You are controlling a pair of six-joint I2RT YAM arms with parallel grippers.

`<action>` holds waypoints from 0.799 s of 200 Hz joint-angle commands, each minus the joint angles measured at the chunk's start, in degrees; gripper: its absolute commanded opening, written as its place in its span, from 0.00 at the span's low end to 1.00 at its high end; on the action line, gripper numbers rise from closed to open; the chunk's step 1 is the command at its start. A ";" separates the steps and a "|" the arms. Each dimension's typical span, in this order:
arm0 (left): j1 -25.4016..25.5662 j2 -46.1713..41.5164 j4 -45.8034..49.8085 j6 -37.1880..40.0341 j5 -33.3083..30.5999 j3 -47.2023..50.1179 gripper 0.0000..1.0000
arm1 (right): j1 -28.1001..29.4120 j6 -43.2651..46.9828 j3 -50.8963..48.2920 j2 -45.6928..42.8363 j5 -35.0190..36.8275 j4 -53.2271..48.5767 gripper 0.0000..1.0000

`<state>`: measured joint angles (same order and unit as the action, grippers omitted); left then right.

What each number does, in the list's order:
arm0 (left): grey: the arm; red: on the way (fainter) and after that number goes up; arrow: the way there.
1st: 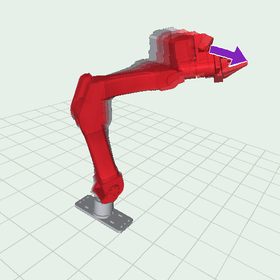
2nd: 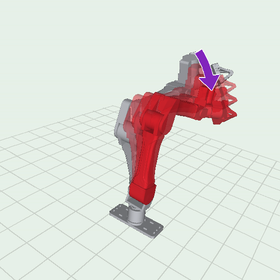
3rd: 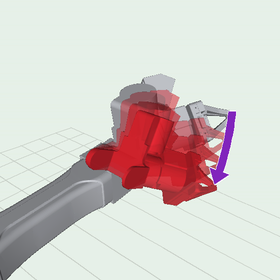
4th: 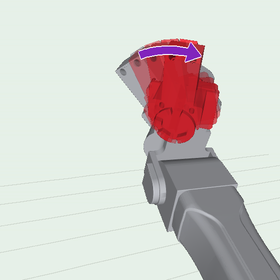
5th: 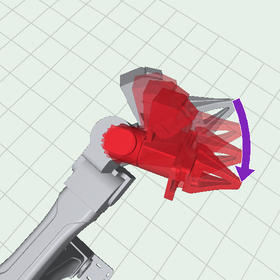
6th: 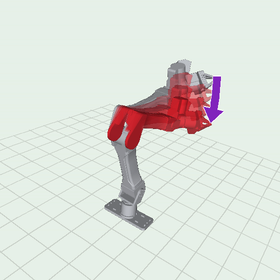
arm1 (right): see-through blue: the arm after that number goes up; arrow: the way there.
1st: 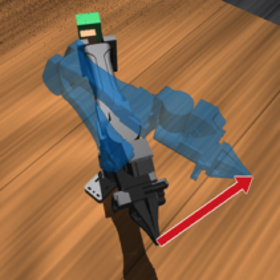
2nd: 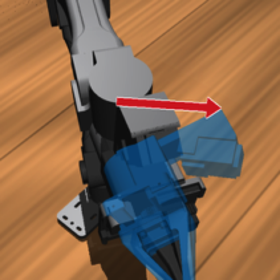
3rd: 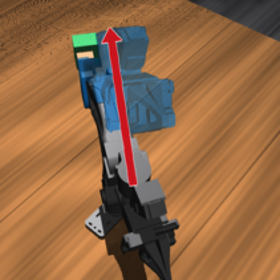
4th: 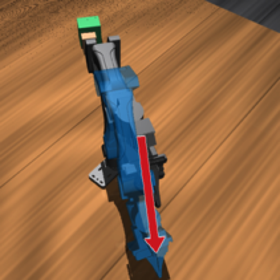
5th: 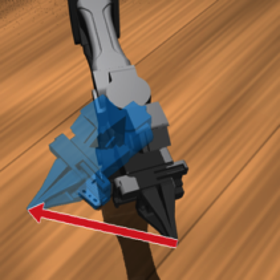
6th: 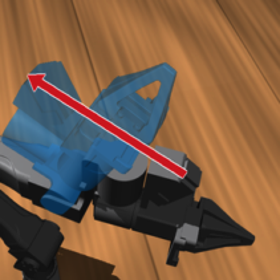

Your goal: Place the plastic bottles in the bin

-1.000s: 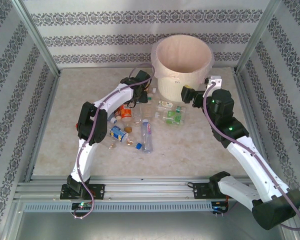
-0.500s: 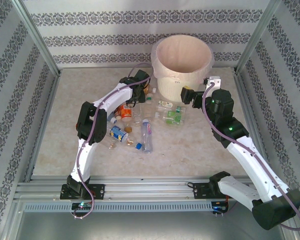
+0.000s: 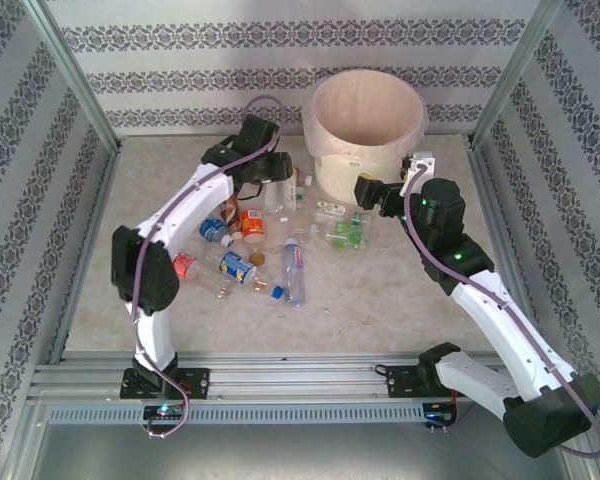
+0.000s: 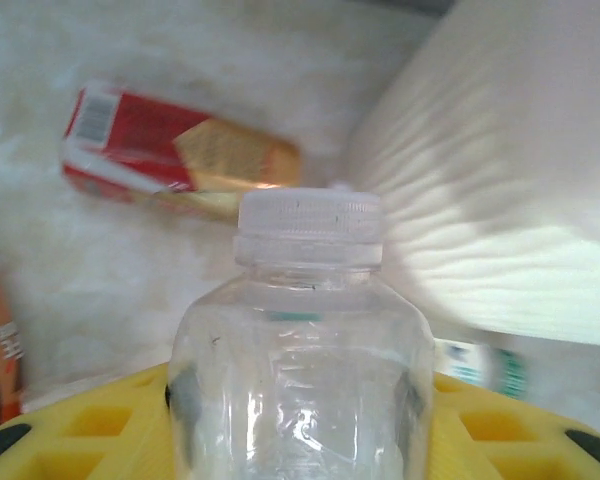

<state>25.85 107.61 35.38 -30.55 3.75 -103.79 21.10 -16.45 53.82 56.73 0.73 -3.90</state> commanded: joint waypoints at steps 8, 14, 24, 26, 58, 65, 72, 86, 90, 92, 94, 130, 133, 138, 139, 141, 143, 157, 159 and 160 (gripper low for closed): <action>-0.43 -7.75 -14.12 1.76 11.90 7.11 0.43 | -0.95 -3.55 -0.19 1.34 -6.85 3.98 0.98; -0.47 -9.26 -16.42 1.89 14.10 8.71 0.43 | -1.06 -3.92 0.02 1.66 -8.29 4.33 0.98; -0.49 -11.59 -20.33 1.76 18.10 11.14 0.43 | -1.22 -4.58 0.38 2.13 -11.05 4.78 0.98; -0.52 -12.04 -21.29 1.68 18.92 11.61 0.43 | -1.23 -4.63 0.38 2.15 -11.62 4.93 0.98; -0.89 -17.64 -35.50 -1.37 31.66 18.62 0.43 | -2.17 -8.78 1.47 3.27 -23.09 7.98 0.98; -1.05 -18.40 -38.64 -2.67 34.20 19.73 0.43 | -2.36 -9.69 2.04 3.67 -25.81 8.20 0.98; -1.32 -18.99 -41.79 -4.12 36.72 20.64 0.43 | -2.51 -10.27 2.84 4.27 -28.70 8.12 0.98; -1.76 -19.46 -47.80 -7.77 40.97 21.81 0.42 | -2.56 -10.94 4.59 5.67 -34.63 7.61 0.98; -1.83 -19.33 -49.53 -8.93 42.02 21.94 0.42 | -2.48 -11.20 4.97 6.05 -36.18 7.59 0.98; -1.85 -19.29 -50.41 -9.51 42.85 22.00 0.42 | -2.56 -11.34 5.19 6.27 -36.88 7.59 0.98; -1.89 -19.24 -51.22 -10.12 43.52 22.08 0.42 | -2.58 -11.48 5.40 6.57 -37.41 7.61 0.98; -1.98 -17.75 -62.27 -17.83 49.86 22.16 0.41 | -2.94 -14.25 6.98 8.65 -39.68 8.05 0.98; -1.94 -17.62 -62.92 -18.16 50.15 22.21 0.41 | -2.99 -14.56 7.10 8.78 -39.93 8.31 0.98; -2.00 -17.54 -64.09 -18.96 50.74 22.27 0.41 | -3.04 -14.89 7.27 9.11 -40.37 8.46 0.98; -2.01 -17.44 -64.32 -19.13 50.87 22.29 0.41 | -3.06 -15.00 7.35 9.15 -40.50 8.47 0.98; -1.96 -17.42 -64.76 -19.47 51.08 22.31 0.41 | -3.04 -15.17 7.42 9.24 -40.71 8.49 0.98; -1.94 -17.37 -65.31 -19.86 51.27 22.31 0.41 | -3.05 -15.32 7.54 9.40 -40.92 8.52 0.98; -2.00 -17.09 -68.11 -21.73 52.24 22.50 0.41 | -3.26 -16.31 8.59 10.52 -42.84 8.56 0.98; -2.00 -17.00 -68.28 -21.92 52.31 22.49 0.41 | -3.26 -16.53 8.78 10.71 -43.14 8.60 0.98; -2.01 -17.00 -68.39 -21.97 52.36 22.49 0.41 | -3.30 -16.61 8.86 10.74 -43.29 8.63 0.98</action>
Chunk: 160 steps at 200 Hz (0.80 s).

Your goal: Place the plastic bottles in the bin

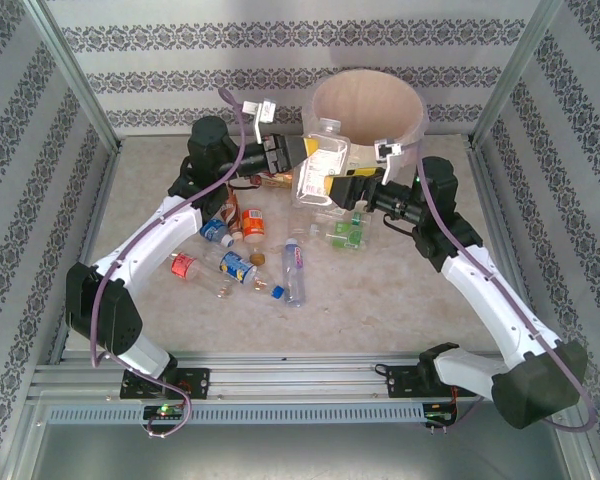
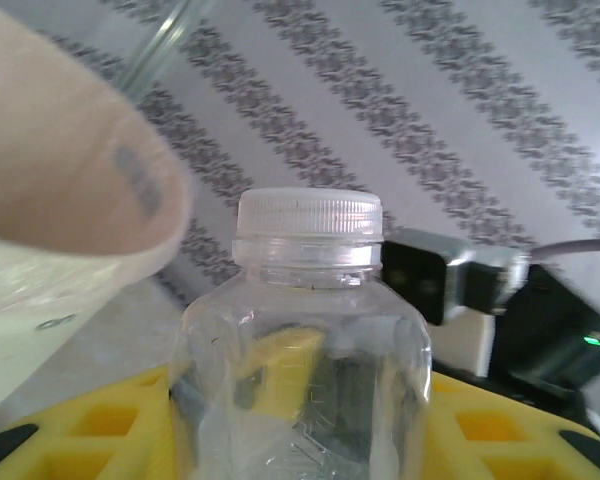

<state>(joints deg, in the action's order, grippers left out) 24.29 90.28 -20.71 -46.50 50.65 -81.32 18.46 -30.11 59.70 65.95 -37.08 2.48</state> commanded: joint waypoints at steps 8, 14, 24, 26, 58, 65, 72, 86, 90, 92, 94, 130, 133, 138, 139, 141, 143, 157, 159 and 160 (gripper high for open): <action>-0.43 0.49 -12.38 -6.39 5.34 -0.14 0.41 | -0.67 -3.83 3.61 2.25 -6.99 2.80 0.98; -0.42 0.67 -12.26 -6.62 5.17 -0.28 0.41 | -0.69 -4.50 3.91 2.73 -8.40 3.52 0.98; -0.41 1.10 -12.63 -7.29 4.74 -0.48 0.41 | -0.60 -5.70 4.36 3.49 -11.26 5.55 0.97; -0.39 1.27 -12.76 -7.49 4.66 -0.50 0.41 | -0.61 -5.96 4.43 3.66 -11.68 5.94 0.96; -0.44 3.07 -14.45 -10.19 3.75 -1.34 0.42 | -0.20 -9.37 5.98 6.18 -15.42 10.26 0.91; -0.46 3.59 -14.84 -10.87 3.75 -1.51 0.42 | -0.01 -9.76 6.51 6.69 -15.59 10.59 0.84; -0.39 3.96 -14.89 -11.29 3.75 -1.80 0.42 | 0.19 -10.31 6.89 7.10 -15.50 11.20 0.78; -0.48 4.33 -14.19 -11.32 2.96 -1.84 0.42 | 0.24 -11.27 7.11 7.43 -14.93 12.54 0.68; -0.44 4.38 -14.01 -11.29 2.63 -1.76 0.42 | 0.22 -11.29 7.14 7.44 -14.58 12.50 0.66; -0.51 4.38 -13.90 -11.32 2.44 -1.74 0.42 | 0.19 -11.29 7.17 7.44 -14.29 12.38 0.64; -0.44 4.42 -13.78 -11.26 2.26 -1.74 0.43 | 0.18 -11.22 7.18 7.44 -14.02 12.24 0.63; -0.48 5.60 -13.09 -12.41 1.36 -2.15 0.44 | -0.68 -12.06 6.83 7.95 -11.67 11.65 0.47; -0.52 5.68 -13.07 -12.52 1.23 -2.23 0.44 | -0.79 -12.01 6.85 7.96 -11.55 11.58 0.46; -0.56 5.83 -12.78 -12.56 1.13 -2.24 0.45 | -0.81 -12.08 6.89 8.07 -11.41 11.45 0.45; -0.56 5.85 -12.69 -12.56 1.03 -2.25 0.46 | -0.85 -12.08 6.86 8.10 -11.38 11.38 0.45; -0.56 5.91 -12.49 -12.56 0.96 -2.26 0.47 | -0.94 -12.04 6.88 8.13 -11.29 11.40 0.44; -0.56 5.88 -12.16 -12.47 0.77 -2.26 0.49 | -0.96 -12.00 6.91 8.14 -11.22 11.27 0.44; -0.78 5.74 -9.15 -11.59 -0.22 -2.37 0.72 | -1.52 -11.49 6.96 8.14 -9.86 10.24 0.41; -0.88 5.71 -8.75 -11.53 -0.32 -2.42 0.75 | -1.57 -11.43 6.93 8.14 -9.68 9.91 0.41; -0.85 5.70 -8.57 -11.43 -0.44 -2.39 0.77 | -1.62 -11.40 6.92 8.14 -9.55 9.82 0.41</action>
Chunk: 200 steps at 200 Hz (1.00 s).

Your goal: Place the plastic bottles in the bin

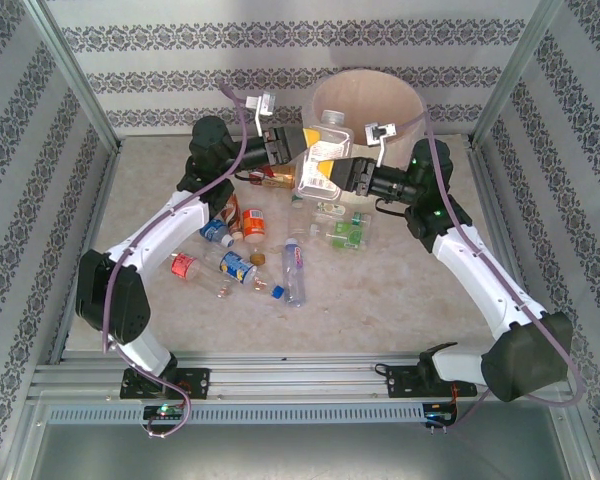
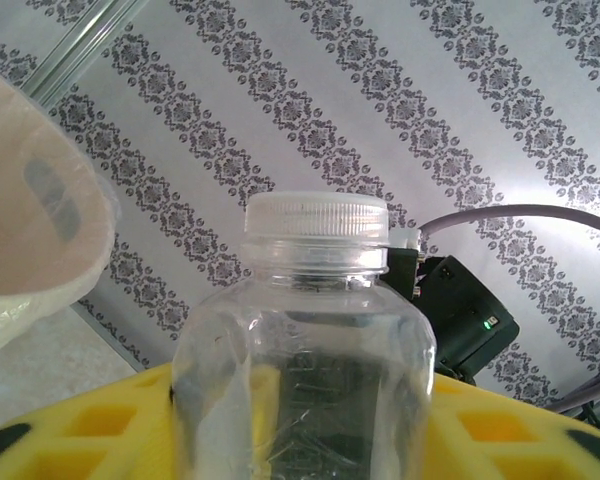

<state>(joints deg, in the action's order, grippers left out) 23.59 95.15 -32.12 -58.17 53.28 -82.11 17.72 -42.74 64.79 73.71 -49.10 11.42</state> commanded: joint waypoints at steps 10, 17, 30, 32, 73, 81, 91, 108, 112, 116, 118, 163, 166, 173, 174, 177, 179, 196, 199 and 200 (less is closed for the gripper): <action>-0.55 0.42 4.56 1.04 -4.02 -1.41 0.92 | -1.55 1.58 1.96 0.36 3.62 -0.33 0.40; -0.86 -0.07 5.76 1.61 -5.15 -0.99 0.99 | -2.16 1.69 2.08 0.38 4.21 -1.13 0.40; -1.64 -1.20 7.82 2.57 -7.29 0.11 1.00 | -3.43 1.94 2.34 0.46 5.30 -2.65 0.39; -1.72 -1.37 8.25 2.72 -7.59 0.24 1.00 | -3.53 2.02 2.44 0.47 5.50 -2.99 0.39; -2.53 -5.21 22.63 9.85 -16.62 1.11 1.00 | -6.95 4.51 5.57 0.75 7.81 -10.01 0.35; -2.51 -6.18 26.20 11.53 -19.81 1.16 1.00 | -7.75 5.43 6.76 0.73 8.36 -11.73 0.35; -2.53 -7.35 30.77 13.25 -24.73 1.25 1.00 | -8.67 7.09 8.63 0.81 9.27 -14.43 0.35; -2.51 -8.75 37.27 15.37 -32.17 1.43 1.00 | -9.86 11.38 13.26 2.07 10.57 -20.34 0.35; -2.51 -8.95 38.55 15.60 -33.82 1.49 1.00 | -10.12 12.62 14.70 2.54 10.72 -22.18 0.35; -2.55 -9.06 39.69 15.82 -35.21 1.59 1.00 | -10.22 13.76 16.27 3.24 11.02 -24.13 0.35; -2.51 -9.14 40.23 15.92 -35.84 1.64 1.00 | -10.30 14.60 17.08 3.62 11.26 -25.21 0.35; -2.50 -10.03 48.67 16.95 -44.99 3.09 1.00 | -11.37 22.47 30.31 10.63 19.63 -35.71 0.36; -2.54 -10.11 48.79 16.83 -45.27 3.36 1.00 | -11.51 22.72 31.24 11.17 20.32 -36.29 0.36; -2.54 -10.38 48.90 16.79 -45.94 3.96 1.00 | -11.78 23.22 33.36 12.60 21.91 -37.76 0.36; -2.56 -10.40 48.95 16.74 -46.05 4.05 1.00 | -11.80 23.32 33.68 12.82 22.15 -38.00 0.36; -2.53 -10.42 49.11 16.73 -46.14 4.24 1.00 | -11.88 23.50 34.54 13.46 22.78 -38.62 0.36; -2.53 -10.56 49.20 16.65 -46.40 4.35 1.00 | -11.84 23.63 35.16 13.73 23.43 -39.05 0.36; -2.53 -10.86 51.05 16.80 -48.11 4.67 1.00 | -12.07 24.71 40.37 17.57 28.18 -43.09 0.37; -2.55 -10.87 51.43 16.88 -48.40 4.67 1.00 | -12.12 24.72 41.34 18.32 28.97 -43.90 0.37; -2.57 -10.87 51.53 16.91 -48.51 4.67 1.00 | -12.11 24.72 41.67 18.58 29.37 -44.18 0.37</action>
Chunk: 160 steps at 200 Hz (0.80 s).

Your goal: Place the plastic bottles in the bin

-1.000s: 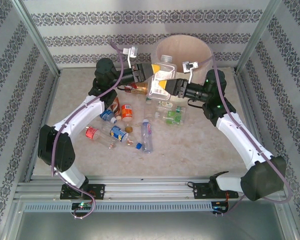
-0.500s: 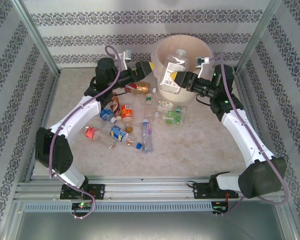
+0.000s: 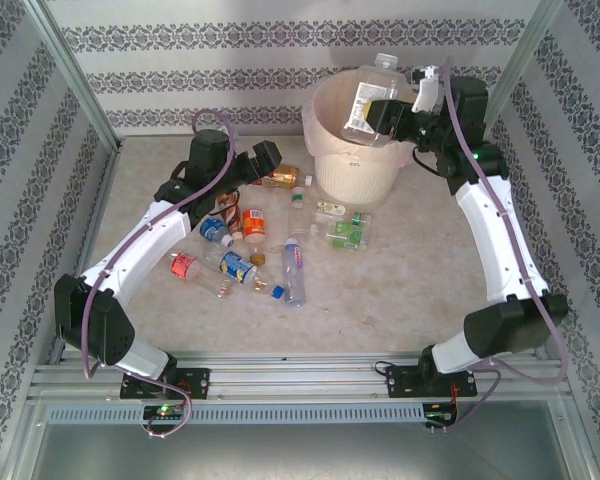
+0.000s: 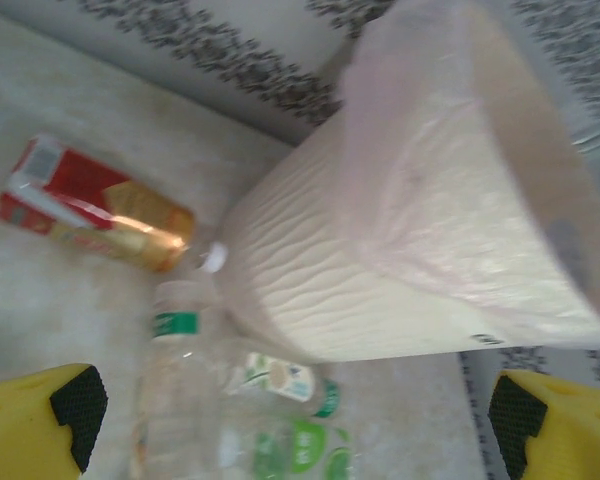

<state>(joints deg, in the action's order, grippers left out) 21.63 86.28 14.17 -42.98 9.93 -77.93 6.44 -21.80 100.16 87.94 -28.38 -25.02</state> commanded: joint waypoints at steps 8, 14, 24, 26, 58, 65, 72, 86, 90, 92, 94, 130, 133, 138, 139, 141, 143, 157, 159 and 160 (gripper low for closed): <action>-0.53 -2.16 6.13 1.90 -6.02 0.50 1.00 | -0.90 3.34 8.96 6.45 11.33 -10.21 0.37; -0.55 -2.25 6.58 2.11 -6.55 0.59 1.00 | -0.98 2.99 11.11 8.04 13.36 -12.12 0.38; -0.55 -2.51 7.21 2.28 -7.32 0.91 1.00 | -0.99 2.57 14.33 10.52 15.58 -14.88 0.38; -0.60 -2.58 7.26 2.40 -7.52 0.93 1.00 | -0.99 2.51 14.68 10.98 15.97 -15.30 0.39; -0.61 -3.40 8.62 3.20 -9.67 1.55 1.00 | -1.12 2.39 21.06 16.35 20.12 -19.25 0.41; -0.59 -3.57 8.97 3.31 -10.07 1.55 1.00 | -1.08 2.47 21.97 17.29 21.19 -19.94 0.42; -0.61 -3.71 9.26 3.32 -10.49 1.55 1.00 | -1.12 2.49 22.93 18.15 22.16 -20.49 0.42; -0.54 -3.92 9.72 3.43 -11.11 1.77 1.00 | -1.10 2.55 25.28 20.32 23.72 -21.91 0.43; -0.57 -3.99 9.86 3.43 -11.24 1.88 1.00 | -1.10 2.64 26.07 20.96 23.95 -22.50 0.43; -0.54 -3.99 9.90 3.43 -11.31 1.90 1.00 | -1.08 2.66 26.41 21.31 24.04 -22.77 0.43; -0.58 -4.01 9.90 3.43 -11.33 1.97 1.00 | -1.08 2.69 26.82 21.66 24.13 -23.08 0.43; -0.54 -3.75 11.24 3.36 -12.23 2.21 1.00 | -1.12 2.25 30.83 26.38 24.79 -25.94 0.45; -0.56 -3.71 11.43 3.34 -12.22 2.25 1.00 | -1.08 2.23 30.92 26.58 24.92 -26.08 0.46; -0.55 -3.62 11.67 3.39 -12.46 2.17 1.00 | -1.08 2.13 31.09 26.92 25.36 -26.30 0.47; -0.54 -3.60 11.71 3.37 -12.47 2.17 1.00 | -1.08 2.12 31.12 26.93 25.51 -26.35 0.47; -0.54 -3.58 11.81 3.39 -12.52 2.13 1.00 | -1.08 2.05 31.19 27.06 25.77 -26.45 0.47; -0.53 -3.53 11.94 3.36 -12.67 2.09 1.00 | -1.08 2.05 31.22 27.16 25.95 -26.50 0.47; -0.53 -3.31 12.67 3.34 -13.14 1.84 1.00 | -1.10 1.73 31.32 27.63 27.78 -26.96 0.49; -0.60 -3.22 12.77 3.39 -13.17 1.82 1.00 | -1.08 1.62 31.32 27.63 28.10 -26.98 0.50; -0.61 -3.22 12.79 3.37 -13.18 1.82 1.00 | -1.08 1.61 31.32 27.68 28.24 -27.00 0.50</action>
<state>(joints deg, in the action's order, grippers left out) 21.63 83.68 24.12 -40.69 -1.19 -76.23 6.09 -20.51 129.38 114.59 -4.47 -49.74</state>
